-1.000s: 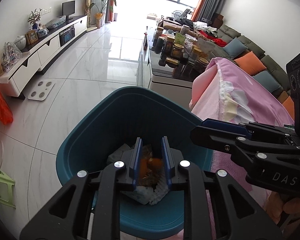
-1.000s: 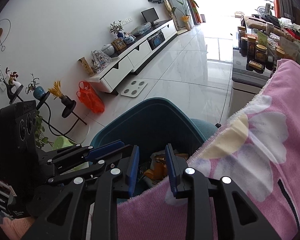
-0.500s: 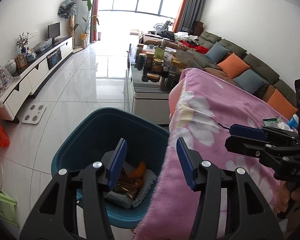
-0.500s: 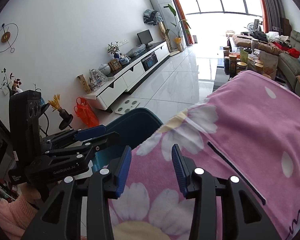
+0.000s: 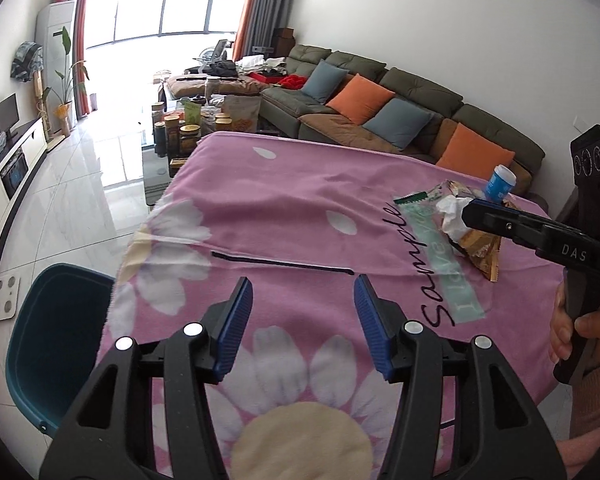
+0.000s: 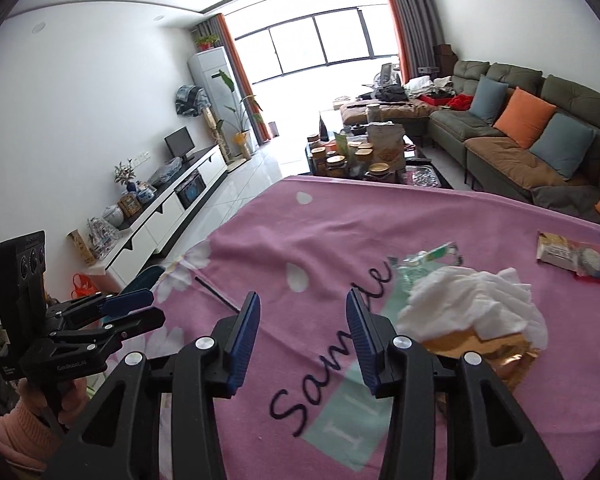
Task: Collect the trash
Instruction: 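Move both open tools back over the table, then grasp the white tissue with the right tool while the left tool grasps the brown foil bag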
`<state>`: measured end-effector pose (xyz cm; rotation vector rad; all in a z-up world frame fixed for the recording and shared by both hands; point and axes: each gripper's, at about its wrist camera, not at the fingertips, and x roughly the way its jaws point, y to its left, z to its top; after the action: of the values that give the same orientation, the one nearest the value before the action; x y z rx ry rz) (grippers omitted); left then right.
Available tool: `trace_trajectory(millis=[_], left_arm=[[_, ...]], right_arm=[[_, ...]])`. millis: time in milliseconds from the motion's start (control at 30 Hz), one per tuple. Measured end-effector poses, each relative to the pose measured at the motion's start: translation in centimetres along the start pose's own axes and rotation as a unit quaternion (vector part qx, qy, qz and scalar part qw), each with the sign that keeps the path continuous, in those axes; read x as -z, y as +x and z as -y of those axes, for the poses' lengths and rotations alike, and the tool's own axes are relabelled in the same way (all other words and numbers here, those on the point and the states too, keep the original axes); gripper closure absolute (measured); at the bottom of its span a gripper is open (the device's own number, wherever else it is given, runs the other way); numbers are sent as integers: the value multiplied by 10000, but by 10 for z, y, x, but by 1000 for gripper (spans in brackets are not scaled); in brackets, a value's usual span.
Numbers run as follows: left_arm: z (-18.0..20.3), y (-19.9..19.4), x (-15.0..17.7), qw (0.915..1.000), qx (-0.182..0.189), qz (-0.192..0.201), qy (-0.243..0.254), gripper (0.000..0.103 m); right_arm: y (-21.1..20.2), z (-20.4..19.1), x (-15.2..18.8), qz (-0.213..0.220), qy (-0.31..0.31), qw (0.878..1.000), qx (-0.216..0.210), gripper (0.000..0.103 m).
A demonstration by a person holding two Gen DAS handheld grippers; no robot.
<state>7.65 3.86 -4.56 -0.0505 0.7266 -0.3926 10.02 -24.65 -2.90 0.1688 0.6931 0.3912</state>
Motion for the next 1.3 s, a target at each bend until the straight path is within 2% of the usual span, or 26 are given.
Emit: trace_trajectory(millis=[100,200,333,500,567,667,733,800,900,1133,1300], left_arm=[[24,14,-3,9997,184,-93,147,51],[46,29,-2,9988,350,-212,259,51],[68,45,-2,9973,494,-360,398,51],[87,59,-1,9954,601,-497,557,51],[92,62,-1,9947,635,-534,603,51],[96,65,-2,9936,719,-589,644,51],[101,69,-2,9928,763,-621,678,51],[105,72,-4,9917,843,-665,710,51],[114,76,-4,9899,933,-712,793,51],[126,83,1,9863,1127,-833,866,48],[127,84,2,9853,1188,-882,855,46]], right_arm=[[-10,25,0,104,136,9993,333,58],[-12,48,-4,203,176,9975,658,50],[4,68,-8,-14,95,9954,958,48],[23,79,-1,-329,-63,9934,1098,49],[25,82,2,-405,-46,9941,1007,72],[21,86,6,-429,8,9948,928,89],[16,91,7,-377,134,9960,795,94],[9,96,8,-328,271,9969,664,96],[-2,107,13,-319,736,9967,101,97],[-11,101,37,-491,974,9932,-415,97],[-32,96,42,-254,1033,9923,-639,97]])
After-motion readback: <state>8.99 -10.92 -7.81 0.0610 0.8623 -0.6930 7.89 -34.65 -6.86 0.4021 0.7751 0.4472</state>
